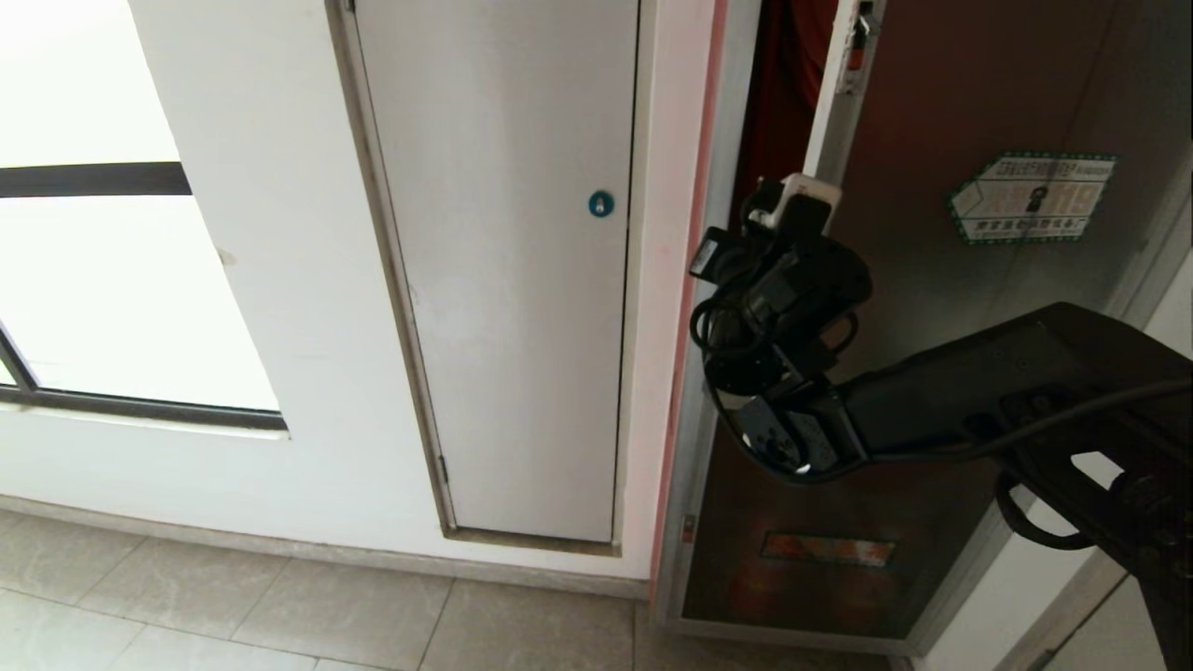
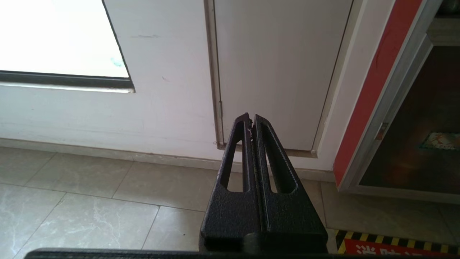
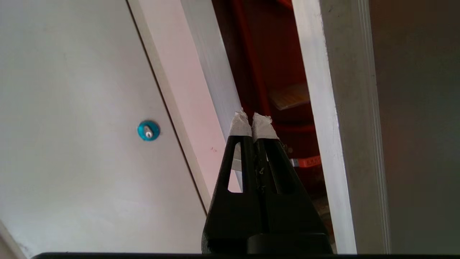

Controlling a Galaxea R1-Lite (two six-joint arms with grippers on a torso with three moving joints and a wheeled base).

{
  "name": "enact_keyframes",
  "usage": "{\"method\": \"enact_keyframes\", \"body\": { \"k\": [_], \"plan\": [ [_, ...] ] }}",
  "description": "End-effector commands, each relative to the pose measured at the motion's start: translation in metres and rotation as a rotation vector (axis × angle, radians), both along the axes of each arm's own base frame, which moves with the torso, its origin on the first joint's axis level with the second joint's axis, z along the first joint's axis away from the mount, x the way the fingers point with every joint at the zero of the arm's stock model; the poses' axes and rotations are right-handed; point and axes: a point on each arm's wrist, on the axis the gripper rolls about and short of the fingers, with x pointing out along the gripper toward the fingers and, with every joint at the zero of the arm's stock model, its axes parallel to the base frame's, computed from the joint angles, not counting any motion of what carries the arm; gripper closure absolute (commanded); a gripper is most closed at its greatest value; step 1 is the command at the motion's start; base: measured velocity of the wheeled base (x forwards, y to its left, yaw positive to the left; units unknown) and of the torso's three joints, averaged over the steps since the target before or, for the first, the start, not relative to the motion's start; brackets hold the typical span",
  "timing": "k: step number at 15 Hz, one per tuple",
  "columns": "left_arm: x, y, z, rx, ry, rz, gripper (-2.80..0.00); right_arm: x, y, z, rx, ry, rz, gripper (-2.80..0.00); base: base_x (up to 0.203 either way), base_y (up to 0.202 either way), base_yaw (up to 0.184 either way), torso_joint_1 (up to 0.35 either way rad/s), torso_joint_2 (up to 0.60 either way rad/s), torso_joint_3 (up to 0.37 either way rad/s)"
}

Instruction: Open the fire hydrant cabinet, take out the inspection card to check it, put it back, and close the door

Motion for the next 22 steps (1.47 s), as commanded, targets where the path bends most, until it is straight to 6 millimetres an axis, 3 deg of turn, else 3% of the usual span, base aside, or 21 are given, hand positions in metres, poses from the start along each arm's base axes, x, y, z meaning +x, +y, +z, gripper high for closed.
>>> {"method": "enact_keyframes", "body": {
  "k": [1, 7, 16, 22],
  "plan": [
    [0.0, 0.0, 0.0, 0.0, 0.003, 0.0, 0.0, 0.001, -0.002, 0.002, 0.007, -0.014, -0.005, 0.0, 0.0, 0.0, 0.0, 0.0, 0.0, 0.0],
    [0.0, 0.0, 0.0, 0.0, 0.003, 0.0, 0.0, 0.012, -0.019, 0.018, 0.012, -0.061, -0.045, 0.0, 0.0, 0.0, 0.0, 0.0, 0.0, 0.0],
    [0.0, 0.0, 0.0, 0.0, 0.003, 0.0, 0.0, 0.019, -0.039, 0.024, 0.014, -0.077, -0.089, 0.0, 0.0, 0.0, 0.0, 0.0, 0.0, 0.0],
    [0.0, 0.0, 0.0, 0.001, 0.003, 0.0, 0.0, 0.012, -0.047, 0.032, 0.016, -0.082, -0.098, 0.0, 0.0, 0.0, 0.0, 0.0, 0.0, 0.0]
  ]
}}
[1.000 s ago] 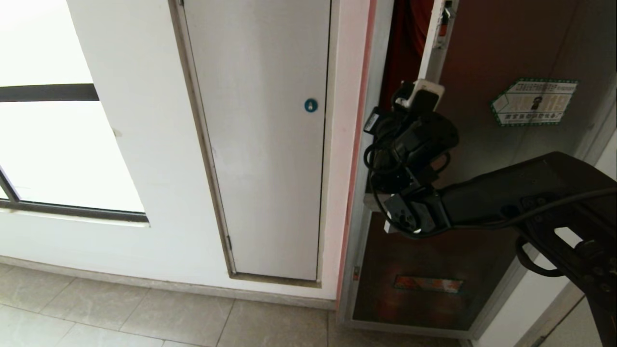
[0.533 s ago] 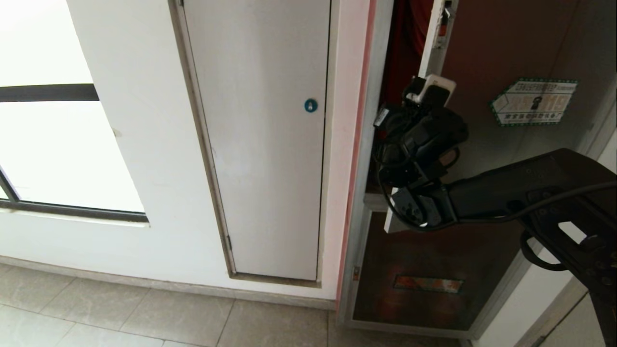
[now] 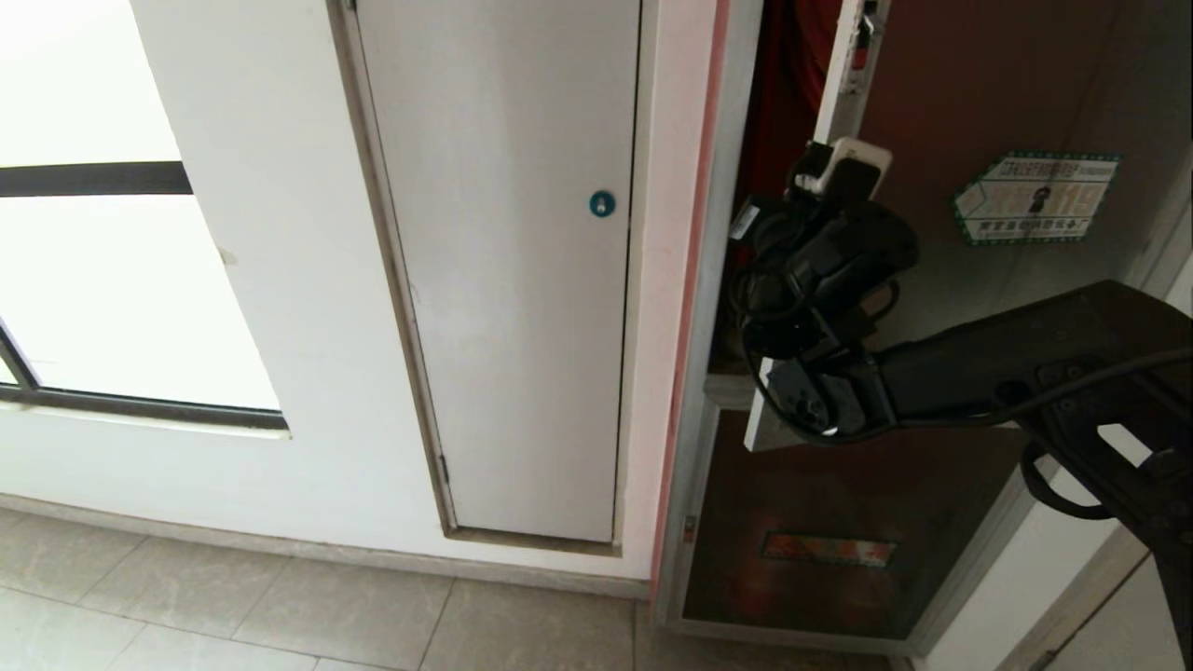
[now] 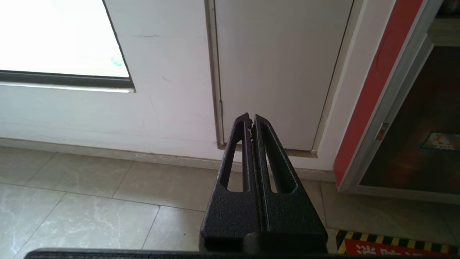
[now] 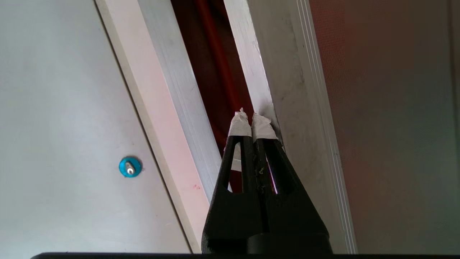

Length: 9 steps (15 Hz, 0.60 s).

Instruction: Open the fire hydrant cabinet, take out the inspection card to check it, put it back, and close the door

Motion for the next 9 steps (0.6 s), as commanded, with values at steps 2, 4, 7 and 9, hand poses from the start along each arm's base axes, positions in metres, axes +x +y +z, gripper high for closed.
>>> {"method": "enact_keyframes", "body": {
  "k": [2, 4, 7, 9],
  "plan": [
    [0.0, 0.0, 0.0, 0.0, 0.002, 0.0, 0.0, -0.011, -0.005, 0.008, 0.006, -0.005, -0.004, 0.0, 0.0, 0.0, 0.0, 0.0, 0.0, 0.0],
    [0.0, 0.0, 0.0, 0.0, 0.001, 0.0, 0.0, -0.019, -0.008, 0.01, 0.004, 0.0, -0.004, 0.0, 0.0, 0.0, 0.0, 0.0, 0.0, 0.0],
    [0.0, 0.0, 0.0, -0.001, 0.002, 0.0, 0.0, -0.031, -0.013, 0.013, -0.001, 0.012, -0.003, 0.0, 0.0, 0.0, 0.0, 0.0, 0.0, 0.0],
    [0.0, 0.0, 0.0, 0.0, 0.001, 0.0, 0.0, -0.042, -0.016, 0.014, -0.001, 0.013, 0.002, 0.0, 0.0, 0.0, 0.0, 0.0, 0.0, 0.0]
  ]
}}
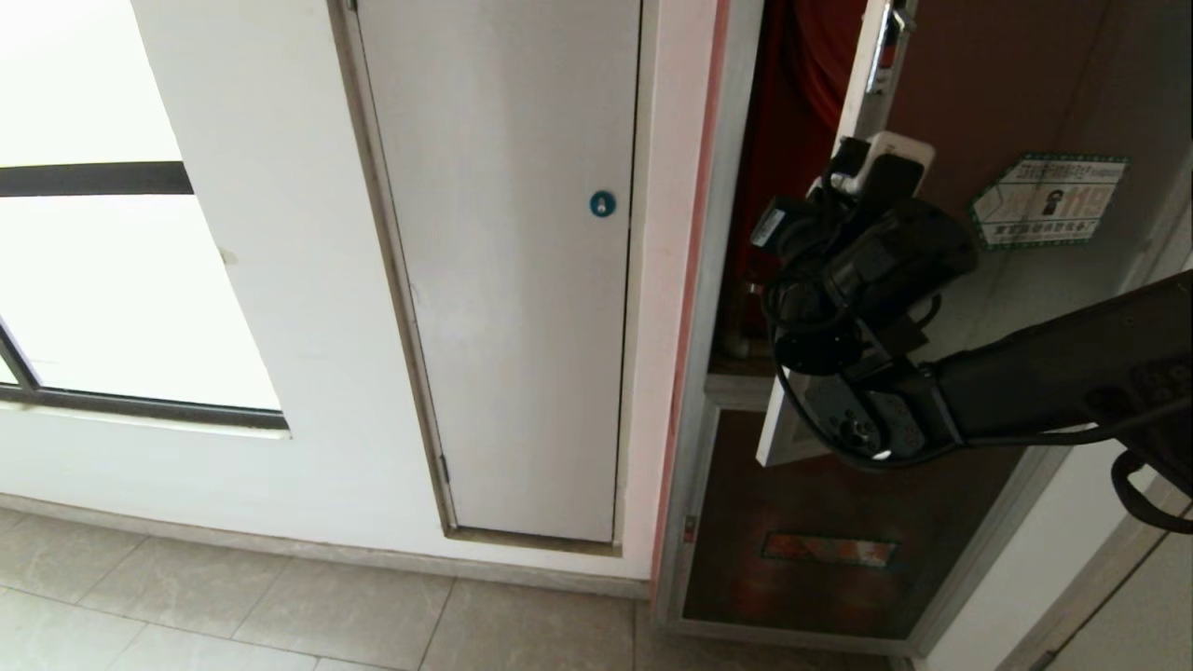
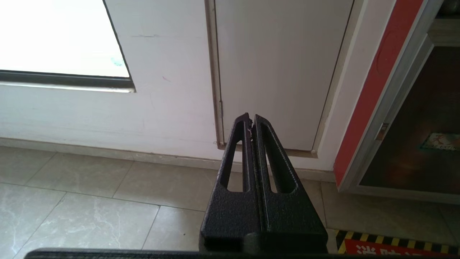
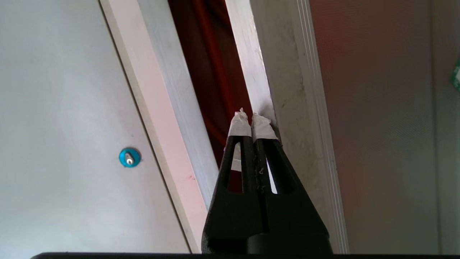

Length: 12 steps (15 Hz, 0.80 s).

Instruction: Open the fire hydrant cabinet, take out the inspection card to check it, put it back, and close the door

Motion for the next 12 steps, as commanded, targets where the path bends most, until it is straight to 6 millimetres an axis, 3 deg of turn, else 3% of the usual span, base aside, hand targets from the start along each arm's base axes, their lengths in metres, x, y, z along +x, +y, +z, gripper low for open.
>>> {"method": "enact_keyframes", "body": {
  "k": [1, 12],
  "plan": [
    [0.0, 0.0, 0.0, -0.001, 0.003, 0.0, 0.0, -0.014, -0.004, 0.01, 0.011, -0.017, 0.0, 0.0, 0.0, 0.0, 0.0, 0.0, 0.0, 0.0],
    [0.0, 0.0, 0.0, 0.001, 0.003, 0.0, 0.0, -0.09, -0.015, 0.032, -0.009, 0.005, 0.056, 0.0, 0.0, 0.0, 0.0, 0.0, 0.0, 0.0]
  ]
}}
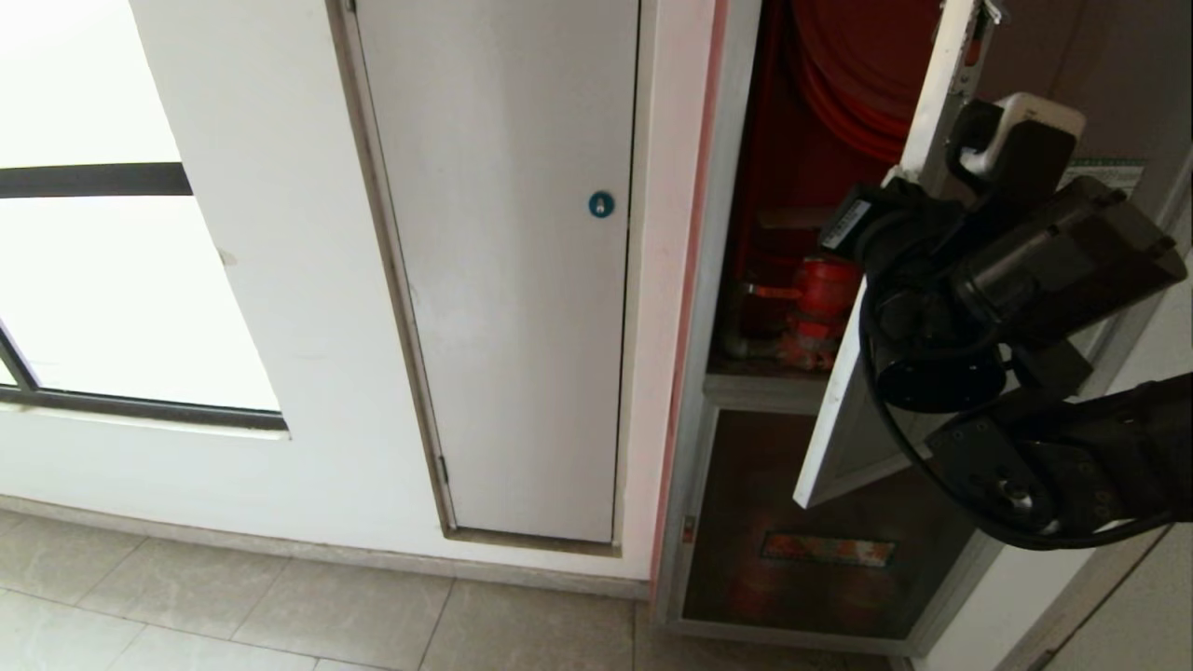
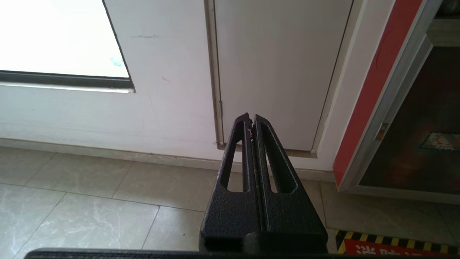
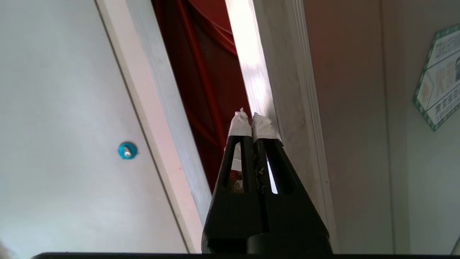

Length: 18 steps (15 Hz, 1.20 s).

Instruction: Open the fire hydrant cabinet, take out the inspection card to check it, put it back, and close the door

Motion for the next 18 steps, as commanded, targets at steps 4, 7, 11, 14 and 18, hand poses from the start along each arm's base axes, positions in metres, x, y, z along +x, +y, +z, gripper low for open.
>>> {"method": "enact_keyframes", "body": {
  "k": [4, 7, 11, 14, 18],
  "plan": [
    [0.0, 0.0, 0.0, 0.0, 0.003, 0.0, 0.0, -0.034, -0.016, 0.018, 0.022, -0.037, 0.003, 0.0, 0.0, 0.0, 0.0, 0.0, 0.0, 0.0],
    [0.0, 0.0, 0.0, 0.001, 0.003, 0.0, 0.0, -0.051, -0.026, 0.019, -0.011, -0.025, -0.01, 0.0, 0.0, 0.0, 0.0, 0.0, 0.0, 0.0],
    [0.0, 0.0, 0.0, 0.0, 0.003, 0.0, 0.0, -0.063, -0.026, 0.019, -0.015, -0.025, 0.013, 0.0, 0.0, 0.0, 0.0, 0.0, 0.0, 0.0],
    [0.0, 0.0, 0.0, 0.0, 0.002, 0.0, 0.0, -0.08, -0.003, -0.001, -0.061, 0.035, 0.139, 0.0, 0.0, 0.0, 0.0, 0.0, 0.0, 0.0],
    [0.0, 0.0, 0.0, 0.001, 0.003, 0.0, 0.0, -0.055, 0.013, -0.02, -0.127, 0.076, 0.182, 0.0, 0.0, 0.0, 0.0, 0.0, 0.0, 0.0]
  ]
}}
